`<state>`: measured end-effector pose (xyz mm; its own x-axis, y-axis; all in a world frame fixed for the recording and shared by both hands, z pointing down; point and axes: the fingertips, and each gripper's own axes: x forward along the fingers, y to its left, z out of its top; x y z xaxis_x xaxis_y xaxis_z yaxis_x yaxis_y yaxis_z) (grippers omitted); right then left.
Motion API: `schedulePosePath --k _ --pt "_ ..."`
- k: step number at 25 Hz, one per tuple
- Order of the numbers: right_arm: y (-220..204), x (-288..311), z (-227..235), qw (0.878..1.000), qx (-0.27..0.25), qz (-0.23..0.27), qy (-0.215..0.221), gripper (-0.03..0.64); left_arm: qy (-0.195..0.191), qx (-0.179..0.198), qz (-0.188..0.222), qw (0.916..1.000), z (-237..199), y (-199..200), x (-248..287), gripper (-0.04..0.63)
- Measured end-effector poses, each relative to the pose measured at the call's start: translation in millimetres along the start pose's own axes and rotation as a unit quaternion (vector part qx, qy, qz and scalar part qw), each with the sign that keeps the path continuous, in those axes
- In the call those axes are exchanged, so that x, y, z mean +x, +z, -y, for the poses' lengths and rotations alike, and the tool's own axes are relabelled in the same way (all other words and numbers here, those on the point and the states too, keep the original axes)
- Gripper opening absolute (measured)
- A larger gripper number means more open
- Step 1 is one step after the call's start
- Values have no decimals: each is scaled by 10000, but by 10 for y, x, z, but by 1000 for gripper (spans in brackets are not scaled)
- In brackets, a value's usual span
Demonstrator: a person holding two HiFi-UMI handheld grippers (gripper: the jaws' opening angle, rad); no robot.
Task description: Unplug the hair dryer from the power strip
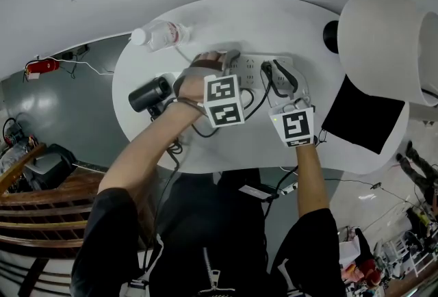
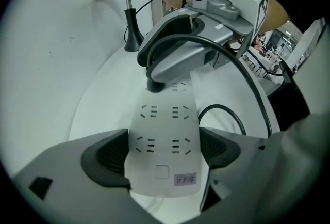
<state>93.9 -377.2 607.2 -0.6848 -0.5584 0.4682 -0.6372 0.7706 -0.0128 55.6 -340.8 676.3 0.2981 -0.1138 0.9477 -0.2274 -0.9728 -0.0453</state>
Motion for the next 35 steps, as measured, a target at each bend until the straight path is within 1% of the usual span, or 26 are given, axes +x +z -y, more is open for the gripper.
schedulePosePath --k 1,6,7,8,9,15,20,24,29,35 --pt "3 8 4 10000 -8 -8 -6 106 -2 -2 -12 10000 0 0 2 407" --pt "-3 21 -27 9998 -134 -67 91 92 -12 7 -107 9999 4 -4 9 407" --pt "-8 24 -45 9996 -205 -98 147 81 -13 9 -105 9999 4 -5 8 407" --pt "-12 27 -61 9994 -259 -128 194 57 -14 11 -100 9999 5 -4 7 407" --pt "-13 29 -70 9993 -264 -145 219 57 -18 14 -102 9999 7 -4 6 407" --pt "5 34 -53 9995 56 -217 240 51 -37 18 -114 9999 5 0 6 406" --pt "24 45 -13 9980 510 -245 272 48 -40 46 -155 9999 5 -1 5 407" --pt "35 54 5 9972 642 -283 241 46 -18 2 -161 9999 -6 0 7 406" --pt "27 18 -5 9983 507 -244 128 44 -28 -14 -228 9997 1 11 21 407" --pt "17 -15 -47 9996 148 -251 57 44 -31 2 -302 9995 -5 9 22 406"
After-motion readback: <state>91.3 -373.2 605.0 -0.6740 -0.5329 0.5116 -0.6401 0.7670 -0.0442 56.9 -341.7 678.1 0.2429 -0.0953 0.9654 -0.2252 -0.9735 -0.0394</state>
